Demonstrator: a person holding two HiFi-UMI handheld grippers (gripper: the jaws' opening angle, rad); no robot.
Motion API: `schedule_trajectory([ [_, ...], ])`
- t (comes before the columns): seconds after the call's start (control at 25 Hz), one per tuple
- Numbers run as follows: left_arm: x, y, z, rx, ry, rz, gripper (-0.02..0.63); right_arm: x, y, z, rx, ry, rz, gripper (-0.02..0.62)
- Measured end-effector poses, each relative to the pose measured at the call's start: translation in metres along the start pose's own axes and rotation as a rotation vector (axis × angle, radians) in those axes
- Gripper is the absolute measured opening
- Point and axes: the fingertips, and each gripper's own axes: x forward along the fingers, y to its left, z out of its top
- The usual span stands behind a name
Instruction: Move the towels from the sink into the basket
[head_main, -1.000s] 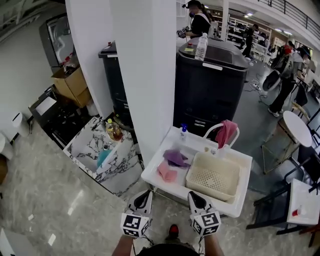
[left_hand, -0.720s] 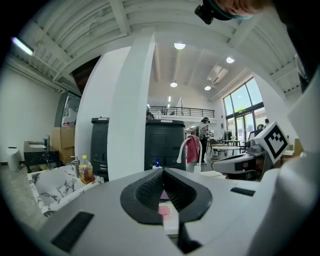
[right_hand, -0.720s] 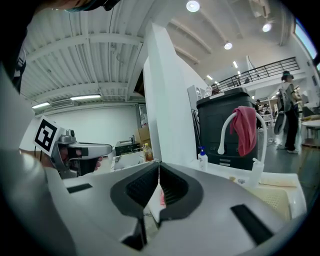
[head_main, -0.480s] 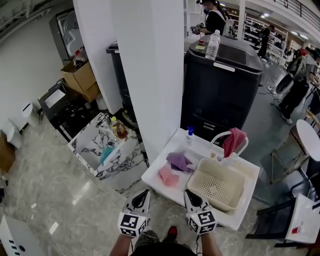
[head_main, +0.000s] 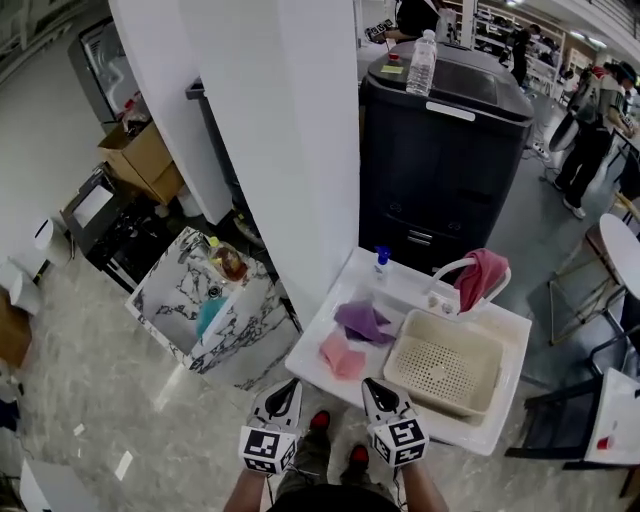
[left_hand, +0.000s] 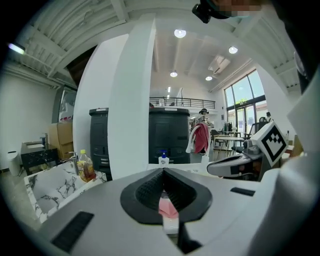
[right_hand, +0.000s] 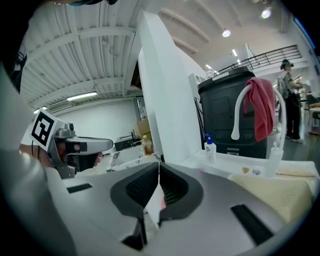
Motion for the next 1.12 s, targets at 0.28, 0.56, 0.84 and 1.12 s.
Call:
schedule_trajectory([
  [0.28, 0.049, 0.025, -0.017, -0.003, 0.059, -0.119, 0.003, 0.033, -0.024, -0.014, 0.049, 0.058, -0.116, 0.031],
  [0.56, 0.088, 0.041, -0.055, -0.033, 0.152, -0.208, 0.003, 0.069, -0.031, -0.049, 0.101, 0.150, -0.157, 0.031],
  [0.84, 0.112, 0.057, -0.084, -0.069, 0.220, -0.257, 0.003, 0.095, -0.039, -0.076, 0.143, 0.210, -0.193, 0.031],
  [1.12, 0.133, 0.070, -0.094, -0.112, 0.251, -0.281, 0.003, 0.112, -0.045, -0.094, 0.189, 0.257, -0.197, 0.032],
])
